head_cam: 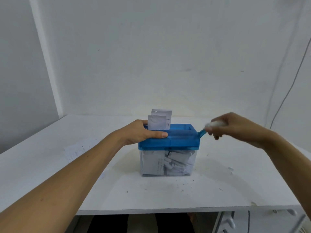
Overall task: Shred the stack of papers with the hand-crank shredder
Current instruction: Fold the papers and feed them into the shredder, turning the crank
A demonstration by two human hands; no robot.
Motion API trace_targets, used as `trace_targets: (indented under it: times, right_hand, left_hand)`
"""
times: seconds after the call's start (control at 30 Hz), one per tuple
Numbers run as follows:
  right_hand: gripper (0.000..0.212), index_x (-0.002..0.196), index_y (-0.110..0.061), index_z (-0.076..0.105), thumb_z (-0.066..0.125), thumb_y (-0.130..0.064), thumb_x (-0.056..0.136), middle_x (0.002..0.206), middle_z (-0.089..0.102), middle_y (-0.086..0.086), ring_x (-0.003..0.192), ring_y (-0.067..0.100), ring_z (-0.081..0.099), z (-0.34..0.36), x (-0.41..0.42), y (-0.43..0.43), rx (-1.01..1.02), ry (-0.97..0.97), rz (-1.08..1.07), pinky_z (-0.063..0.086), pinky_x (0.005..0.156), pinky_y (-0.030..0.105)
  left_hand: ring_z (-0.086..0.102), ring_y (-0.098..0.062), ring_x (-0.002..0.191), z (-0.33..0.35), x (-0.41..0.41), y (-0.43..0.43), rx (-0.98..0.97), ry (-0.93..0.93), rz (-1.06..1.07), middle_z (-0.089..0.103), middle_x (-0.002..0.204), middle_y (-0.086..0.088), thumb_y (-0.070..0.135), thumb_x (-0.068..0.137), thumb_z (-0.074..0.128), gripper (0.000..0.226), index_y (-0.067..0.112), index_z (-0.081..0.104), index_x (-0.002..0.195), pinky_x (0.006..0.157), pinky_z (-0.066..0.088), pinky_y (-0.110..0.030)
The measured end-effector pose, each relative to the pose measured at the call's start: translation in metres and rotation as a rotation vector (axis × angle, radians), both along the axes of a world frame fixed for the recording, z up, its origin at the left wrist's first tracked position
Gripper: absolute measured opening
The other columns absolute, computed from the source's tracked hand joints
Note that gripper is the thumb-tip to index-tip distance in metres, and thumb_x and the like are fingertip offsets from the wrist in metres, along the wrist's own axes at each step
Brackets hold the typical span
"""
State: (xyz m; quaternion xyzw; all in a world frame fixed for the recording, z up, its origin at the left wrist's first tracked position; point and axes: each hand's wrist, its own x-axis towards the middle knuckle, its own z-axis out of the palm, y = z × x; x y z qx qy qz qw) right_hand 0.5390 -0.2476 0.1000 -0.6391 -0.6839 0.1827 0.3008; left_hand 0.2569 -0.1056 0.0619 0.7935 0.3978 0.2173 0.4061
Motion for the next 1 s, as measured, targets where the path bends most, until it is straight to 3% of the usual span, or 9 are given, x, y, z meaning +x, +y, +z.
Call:
trace_targets:
  times: [0.13, 0.23, 0.33, 0.4, 0.5, 0.63, 0.77, 0.87, 1.0]
  right_hand:
    - [0.043, 0.106, -0.018, 0.067, 0.081, -0.047, 0.077, 0.097, 0.072, 0.001, 0.086, 0.018, 0.069, -0.006, 0.005, 0.041, 0.176, 0.324, -0.05, 0.058, 0.085, 0.034]
    - [0.023, 0.102, -0.013, 0.062, 0.074, -0.027, 0.088, 0.095, 0.07, 0.006, 0.084, 0.017, 0.067, -0.028, -0.003, 0.074, 0.256, 0.502, -0.1, 0.057, 0.081, 0.035]
    - [0.023, 0.097, -0.007, 0.061, 0.065, -0.03, 0.095, 0.089, 0.068, 0.007, 0.079, 0.015, 0.065, -0.063, -0.013, 0.089, 0.201, 0.589, -0.175, 0.055, 0.067, 0.025]
    - [0.022, 0.094, -0.006, 0.06, 0.058, -0.027, 0.1, 0.089, 0.067, 0.009, 0.079, 0.018, 0.065, -0.088, -0.014, 0.089, 0.136, 0.552, -0.236, 0.057, 0.067, 0.03]
    - [0.021, 0.108, -0.01, 0.065, 0.048, -0.022, 0.104, 0.102, 0.072, 0.006, 0.095, 0.021, 0.069, -0.112, -0.015, 0.076, -0.012, 0.441, -0.274, 0.058, 0.089, 0.043]
    - [0.034, 0.108, -0.012, 0.07, 0.044, -0.035, 0.105, 0.103, 0.073, 0.004, 0.094, 0.017, 0.07, -0.105, -0.019, 0.041, -0.214, 0.258, -0.259, 0.058, 0.082, 0.029]
    - [0.056, 0.105, -0.01, 0.073, 0.035, -0.052, 0.101, 0.096, 0.076, 0.001, 0.095, 0.015, 0.068, -0.07, -0.014, 0.009, -0.336, 0.186, -0.12, 0.054, 0.081, 0.022]
    - [0.055, 0.106, -0.019, 0.072, 0.049, -0.066, 0.09, 0.1, 0.074, -0.007, 0.097, 0.008, 0.068, -0.039, -0.005, -0.009, -0.396, 0.031, 0.048, 0.054, 0.092, 0.026]
    - [0.034, 0.1, -0.027, 0.074, 0.07, -0.056, 0.084, 0.099, 0.073, -0.009, 0.099, 0.009, 0.066, -0.005, 0.008, -0.006, -0.278, -0.153, 0.133, 0.05, 0.099, 0.033]
  left_hand:
    - [0.054, 0.002, 0.098, -0.001, 0.001, -0.001, -0.008, -0.022, -0.006, 0.058, 0.109, 0.02, 0.056, 0.067, 0.078, 0.058, 0.035, 0.055, 0.116, 0.078, 0.043, -0.014]
    - [0.054, 0.003, 0.098, -0.002, 0.001, 0.001, -0.01, -0.035, -0.013, 0.058, 0.108, 0.021, 0.053, 0.069, 0.079, 0.049, 0.037, 0.057, 0.111, 0.073, 0.042, -0.011]
    - [0.055, 0.002, 0.099, -0.003, -0.001, 0.001, -0.018, -0.047, -0.017, 0.06, 0.108, 0.022, 0.049, 0.075, 0.08, 0.035, 0.041, 0.059, 0.103, 0.074, 0.042, -0.011]
    - [0.056, -0.001, 0.103, -0.003, 0.0, 0.0, -0.004, -0.054, -0.019, 0.061, 0.111, 0.02, 0.051, 0.073, 0.079, 0.04, 0.04, 0.061, 0.107, 0.075, 0.042, -0.011]
    - [0.057, -0.002, 0.106, -0.005, -0.001, -0.001, 0.015, -0.079, -0.009, 0.063, 0.115, 0.017, 0.055, 0.071, 0.077, 0.051, 0.035, 0.063, 0.116, 0.077, 0.043, -0.012]
    - [0.058, -0.007, 0.11, -0.006, -0.001, -0.003, 0.043, -0.101, -0.017, 0.064, 0.118, 0.015, 0.063, 0.063, 0.074, 0.062, 0.037, 0.066, 0.118, 0.082, 0.045, -0.014]
    - [0.057, -0.005, 0.108, -0.005, -0.001, -0.002, 0.035, -0.09, -0.035, 0.062, 0.116, 0.018, 0.054, 0.075, 0.076, 0.038, 0.044, 0.064, 0.11, 0.082, 0.045, -0.014]
    - [0.058, -0.002, 0.105, -0.004, -0.001, -0.003, 0.038, -0.088, -0.058, 0.064, 0.112, 0.021, 0.052, 0.077, 0.076, 0.027, 0.048, 0.066, 0.102, 0.079, 0.045, -0.011]
    - [0.059, -0.005, 0.103, -0.001, -0.001, -0.003, 0.037, -0.098, -0.079, 0.065, 0.113, 0.015, 0.055, 0.071, 0.075, 0.038, 0.041, 0.069, 0.106, 0.081, 0.048, -0.011]
